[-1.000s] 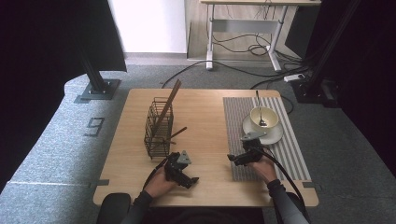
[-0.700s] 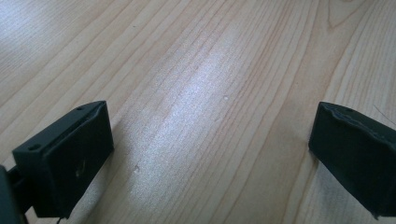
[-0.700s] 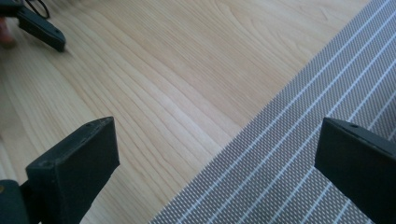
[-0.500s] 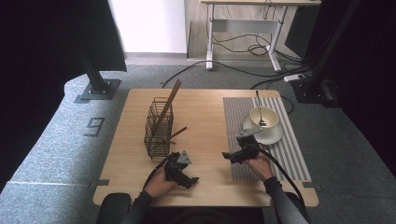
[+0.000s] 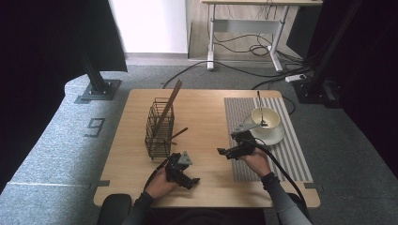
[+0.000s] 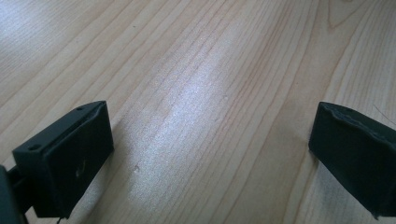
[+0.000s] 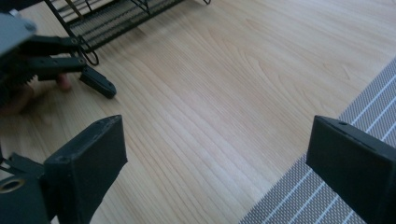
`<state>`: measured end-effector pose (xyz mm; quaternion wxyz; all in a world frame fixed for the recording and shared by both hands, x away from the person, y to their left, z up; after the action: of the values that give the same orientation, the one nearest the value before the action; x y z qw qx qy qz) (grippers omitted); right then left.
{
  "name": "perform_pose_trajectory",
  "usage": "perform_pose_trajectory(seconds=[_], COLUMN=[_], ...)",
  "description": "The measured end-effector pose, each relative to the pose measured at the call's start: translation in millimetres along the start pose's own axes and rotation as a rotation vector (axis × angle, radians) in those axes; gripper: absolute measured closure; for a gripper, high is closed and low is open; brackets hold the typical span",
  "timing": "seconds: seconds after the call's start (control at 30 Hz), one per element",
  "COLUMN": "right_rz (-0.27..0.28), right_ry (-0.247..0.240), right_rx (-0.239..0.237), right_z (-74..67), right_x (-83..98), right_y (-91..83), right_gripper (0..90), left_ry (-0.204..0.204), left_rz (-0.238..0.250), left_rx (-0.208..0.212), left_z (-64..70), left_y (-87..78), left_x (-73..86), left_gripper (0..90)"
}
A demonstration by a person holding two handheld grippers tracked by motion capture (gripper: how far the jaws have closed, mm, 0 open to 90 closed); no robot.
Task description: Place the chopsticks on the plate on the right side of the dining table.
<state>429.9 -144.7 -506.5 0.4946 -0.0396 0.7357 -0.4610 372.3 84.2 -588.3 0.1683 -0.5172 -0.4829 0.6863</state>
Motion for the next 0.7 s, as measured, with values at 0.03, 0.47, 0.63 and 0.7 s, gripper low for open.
perform_pose_trajectory(seconds=[0.03, 0.47, 0.63, 0.7], right_rz=[-0.001, 0.019, 0.018, 0.008], right_ry=[0.003, -0.047, -0.073, -0.08], right_rx=[-0.006, -0.047, -0.064, -0.07], right_z=[-1.0, -22.6, -31.4, -34.5], right_x=[-2.3, -35.2, -46.8, -50.7], right_y=[-0.3, -3.0, -3.1, -2.6], right_gripper=[5.7, 7.6, 7.6, 7.6], left_ry=[0.0, 0.001, 0.001, 0.001], left_rz=[0.001, -0.001, -0.003, -0.003], left_rx=[0.0, 0.001, 0.001, 0.001], left_z=[0.0, -0.1, -0.1, -0.1], left_y=[0.0, -0.1, -0.2, -0.2], left_x=[0.0, 0.0, 0.0, 0.0], left_gripper=[0.0, 0.0, 0.0, 0.0])
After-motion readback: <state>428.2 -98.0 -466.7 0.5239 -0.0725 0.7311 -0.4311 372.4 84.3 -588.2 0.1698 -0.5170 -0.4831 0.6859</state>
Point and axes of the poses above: each handheld gripper's, and its own axes: y roughly forward along the jaws, x roughly out of its underside, z roughly to its right, the point moved 4 cm from there along y, roughly forward along the jaws, and after that the axes turned 8 degrees about -z, right-handed, at the moved point
